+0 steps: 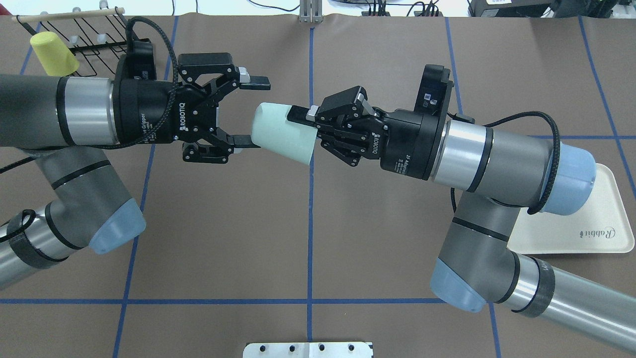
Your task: Left arm grabs green cup and hands to right arm on tray
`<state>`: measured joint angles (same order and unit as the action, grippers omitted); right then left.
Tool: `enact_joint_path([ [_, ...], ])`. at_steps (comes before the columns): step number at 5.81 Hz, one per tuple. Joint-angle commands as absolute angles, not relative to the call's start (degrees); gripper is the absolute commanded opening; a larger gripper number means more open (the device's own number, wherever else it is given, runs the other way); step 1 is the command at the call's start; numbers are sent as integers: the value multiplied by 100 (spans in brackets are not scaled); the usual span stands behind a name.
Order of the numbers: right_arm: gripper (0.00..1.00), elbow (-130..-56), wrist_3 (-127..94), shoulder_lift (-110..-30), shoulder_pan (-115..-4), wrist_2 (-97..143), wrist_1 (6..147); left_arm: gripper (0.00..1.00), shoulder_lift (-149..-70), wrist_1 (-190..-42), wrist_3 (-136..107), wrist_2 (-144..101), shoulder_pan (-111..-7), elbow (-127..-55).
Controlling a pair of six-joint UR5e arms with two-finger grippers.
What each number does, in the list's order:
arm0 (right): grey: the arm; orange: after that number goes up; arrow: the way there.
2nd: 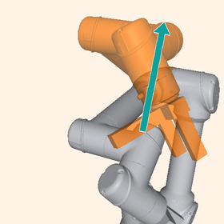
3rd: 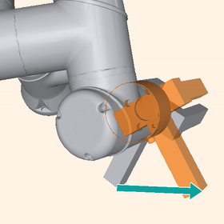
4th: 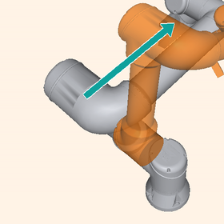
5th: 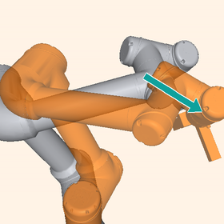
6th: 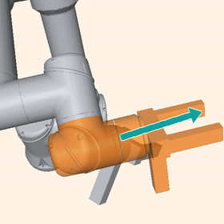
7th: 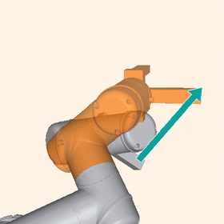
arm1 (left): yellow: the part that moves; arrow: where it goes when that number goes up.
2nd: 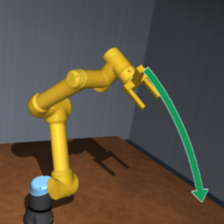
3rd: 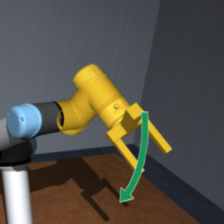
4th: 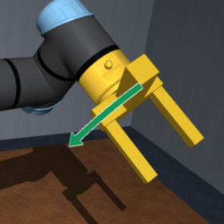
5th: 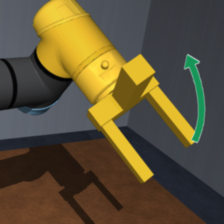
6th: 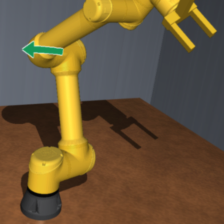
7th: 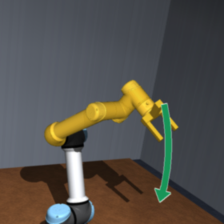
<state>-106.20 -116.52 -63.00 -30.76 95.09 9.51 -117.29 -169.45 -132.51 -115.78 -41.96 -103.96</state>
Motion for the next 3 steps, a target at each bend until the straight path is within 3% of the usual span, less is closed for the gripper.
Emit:
enact_joint_path([
  [1,0,-10722,-11646,-6424,-3128,9588,888,100,-11690,-16937,-13105,-11601,-4306,-10380],
  [3,0,-10767,-11654,-6722,-3391,9747,923,100,-11558,-16937,-13104,-11610,-4342,-10380],
])
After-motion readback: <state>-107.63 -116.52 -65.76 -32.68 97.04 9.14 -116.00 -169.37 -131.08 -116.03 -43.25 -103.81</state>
